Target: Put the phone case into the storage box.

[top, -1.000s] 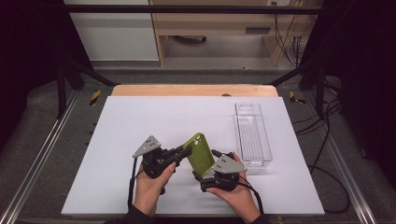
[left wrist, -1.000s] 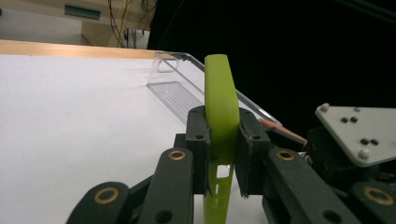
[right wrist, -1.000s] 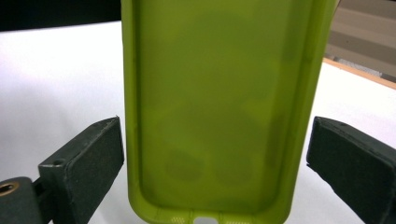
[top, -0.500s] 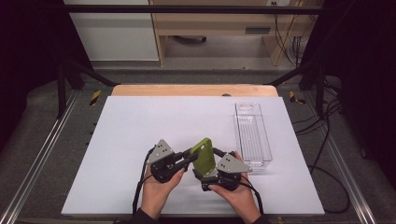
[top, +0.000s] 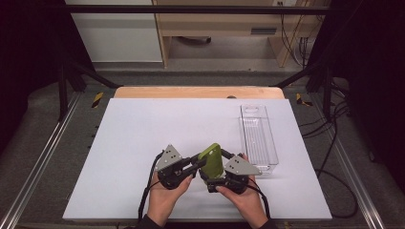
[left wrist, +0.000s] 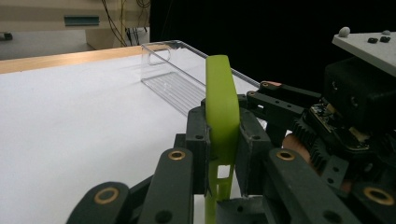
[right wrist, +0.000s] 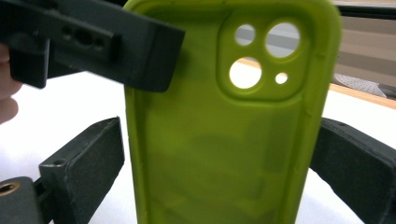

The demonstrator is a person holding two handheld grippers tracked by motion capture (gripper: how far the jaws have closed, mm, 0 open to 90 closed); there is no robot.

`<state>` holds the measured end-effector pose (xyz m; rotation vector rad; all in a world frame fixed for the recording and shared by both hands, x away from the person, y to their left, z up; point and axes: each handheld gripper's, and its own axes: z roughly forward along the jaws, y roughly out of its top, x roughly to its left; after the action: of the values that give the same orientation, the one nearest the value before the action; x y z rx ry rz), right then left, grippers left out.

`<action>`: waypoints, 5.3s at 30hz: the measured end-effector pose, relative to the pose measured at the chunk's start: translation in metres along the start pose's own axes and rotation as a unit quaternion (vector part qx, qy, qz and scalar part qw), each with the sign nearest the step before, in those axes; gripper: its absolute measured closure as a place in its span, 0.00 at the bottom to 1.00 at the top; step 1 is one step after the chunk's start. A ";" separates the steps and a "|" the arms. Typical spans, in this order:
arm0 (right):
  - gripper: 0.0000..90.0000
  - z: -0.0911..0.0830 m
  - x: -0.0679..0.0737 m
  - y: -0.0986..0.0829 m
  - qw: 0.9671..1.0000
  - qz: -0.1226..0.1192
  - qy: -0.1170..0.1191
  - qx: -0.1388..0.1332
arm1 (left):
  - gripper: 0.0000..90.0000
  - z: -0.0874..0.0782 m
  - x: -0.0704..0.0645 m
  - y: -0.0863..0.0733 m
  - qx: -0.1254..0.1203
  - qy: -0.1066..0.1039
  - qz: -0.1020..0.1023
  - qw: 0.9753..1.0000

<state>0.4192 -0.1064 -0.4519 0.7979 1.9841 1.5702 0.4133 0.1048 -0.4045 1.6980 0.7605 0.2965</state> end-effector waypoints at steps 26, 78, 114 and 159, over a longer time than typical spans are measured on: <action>0.17 -0.003 0.004 0.008 1.000 0.017 -0.017 -0.008 | 0.86 -0.001 -0.005 0.005 -0.007 -0.001 0.001 1.000; 0.18 0.025 -0.040 0.071 0.988 0.114 -0.101 0.040 | 0.11 -0.076 0.085 -0.057 -0.066 0.193 0.009 0.979; 0.18 0.004 -0.151 0.115 0.956 0.138 -0.257 -0.014 | 0.08 -0.088 0.099 -0.069 -0.071 0.225 -0.017 0.972; 0.18 0.040 -0.194 0.107 0.947 0.134 -0.292 0.000 | 0.07 -0.089 0.107 -0.070 -0.069 0.207 -0.028 0.976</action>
<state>0.6001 -0.1967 -0.3537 1.3925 1.4874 1.2634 0.4204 0.2475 -0.4667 1.4977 1.0642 0.6625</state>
